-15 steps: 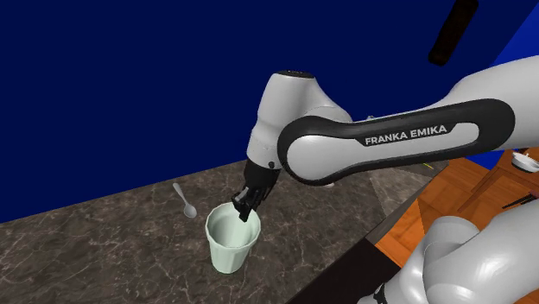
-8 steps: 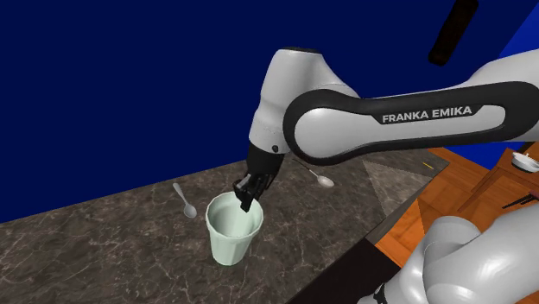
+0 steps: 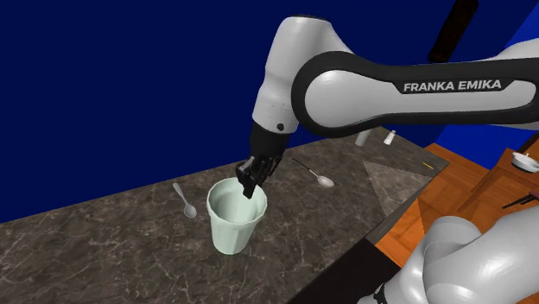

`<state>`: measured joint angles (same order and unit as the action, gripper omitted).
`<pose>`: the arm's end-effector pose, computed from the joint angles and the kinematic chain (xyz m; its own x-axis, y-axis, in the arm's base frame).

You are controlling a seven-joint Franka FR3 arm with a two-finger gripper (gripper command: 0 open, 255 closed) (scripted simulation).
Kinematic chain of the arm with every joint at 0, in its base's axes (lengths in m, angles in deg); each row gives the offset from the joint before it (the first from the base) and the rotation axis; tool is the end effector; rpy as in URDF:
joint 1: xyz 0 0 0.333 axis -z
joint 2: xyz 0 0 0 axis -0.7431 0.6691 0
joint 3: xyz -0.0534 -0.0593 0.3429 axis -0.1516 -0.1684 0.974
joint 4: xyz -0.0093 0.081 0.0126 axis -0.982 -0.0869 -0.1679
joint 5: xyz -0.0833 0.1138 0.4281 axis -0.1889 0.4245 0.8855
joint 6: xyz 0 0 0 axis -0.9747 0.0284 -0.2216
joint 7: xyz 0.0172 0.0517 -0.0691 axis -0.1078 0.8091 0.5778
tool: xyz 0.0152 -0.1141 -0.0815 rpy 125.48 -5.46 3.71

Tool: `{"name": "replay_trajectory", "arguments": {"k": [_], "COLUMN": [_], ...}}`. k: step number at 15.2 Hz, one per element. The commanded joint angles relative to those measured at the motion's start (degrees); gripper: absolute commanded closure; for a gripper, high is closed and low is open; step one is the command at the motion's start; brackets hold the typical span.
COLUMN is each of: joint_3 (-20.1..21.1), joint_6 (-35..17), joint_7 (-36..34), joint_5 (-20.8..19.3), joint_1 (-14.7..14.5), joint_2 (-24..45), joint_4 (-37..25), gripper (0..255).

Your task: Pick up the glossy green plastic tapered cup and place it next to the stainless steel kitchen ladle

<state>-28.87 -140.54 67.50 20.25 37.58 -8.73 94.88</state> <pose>0.4158 0.2683 0.4861 0.9838 0.1778 0.0226 0.1792 -0.9787 -0.1006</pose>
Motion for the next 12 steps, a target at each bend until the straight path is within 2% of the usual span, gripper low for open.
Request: {"name": "replay_trajectory", "arguments": {"k": [1, 9, 12], "joint_3": [-0.1, -0.7, -3.9], "joint_6": [1.6, 7.2, 8.1], "joint_7": [-0.2, -0.7, 3.5], "joint_5": [-0.1, -0.5, -0.6], "joint_1": [0.0, 0.2, 1.1], "joint_2": [-0.4, -0.7, -4.6], "joint_4": [-1.3, -6.5, -3.0], "gripper": [255, 255, 255]}}
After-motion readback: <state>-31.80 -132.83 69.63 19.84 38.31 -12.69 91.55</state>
